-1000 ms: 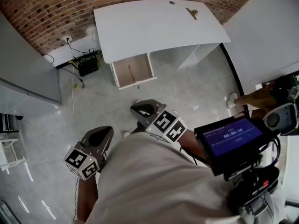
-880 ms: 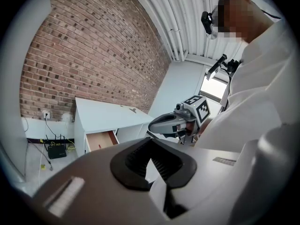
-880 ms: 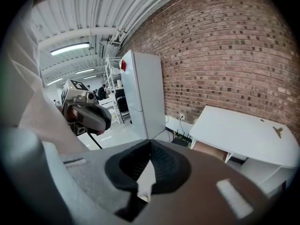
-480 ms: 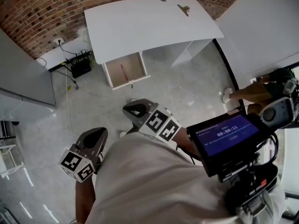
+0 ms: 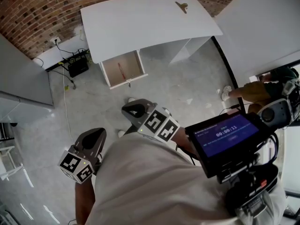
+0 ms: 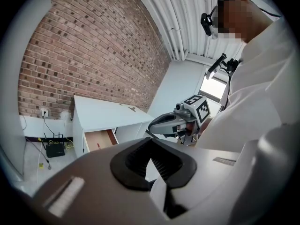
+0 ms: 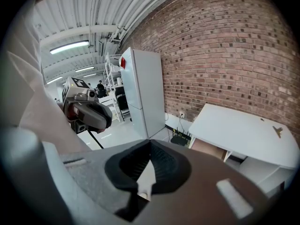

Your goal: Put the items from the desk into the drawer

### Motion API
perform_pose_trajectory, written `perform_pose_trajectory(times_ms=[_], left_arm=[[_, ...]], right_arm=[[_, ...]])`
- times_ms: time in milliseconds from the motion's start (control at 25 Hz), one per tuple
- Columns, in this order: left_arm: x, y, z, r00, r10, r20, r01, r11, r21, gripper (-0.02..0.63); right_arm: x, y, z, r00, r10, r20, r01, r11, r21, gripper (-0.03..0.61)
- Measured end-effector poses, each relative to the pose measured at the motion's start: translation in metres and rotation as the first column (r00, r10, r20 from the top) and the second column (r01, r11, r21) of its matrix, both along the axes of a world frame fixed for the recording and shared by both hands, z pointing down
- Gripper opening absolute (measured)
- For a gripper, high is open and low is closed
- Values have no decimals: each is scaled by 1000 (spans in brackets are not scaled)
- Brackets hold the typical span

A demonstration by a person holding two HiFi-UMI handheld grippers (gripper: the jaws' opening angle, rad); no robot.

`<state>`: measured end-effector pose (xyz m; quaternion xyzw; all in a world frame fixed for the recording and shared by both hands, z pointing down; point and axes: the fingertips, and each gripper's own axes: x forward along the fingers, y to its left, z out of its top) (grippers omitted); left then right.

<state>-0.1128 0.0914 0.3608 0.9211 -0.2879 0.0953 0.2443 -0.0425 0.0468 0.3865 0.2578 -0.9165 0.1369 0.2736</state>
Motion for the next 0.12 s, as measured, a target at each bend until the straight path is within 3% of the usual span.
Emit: perform_pose_trajectory(times_ms=[120], left_arm=[[-1,1,2,1000,2,-3,-2,1000,-2,8]], right_arm=[[0,-1,1,1000,2,-5,-2,1000,0,2]])
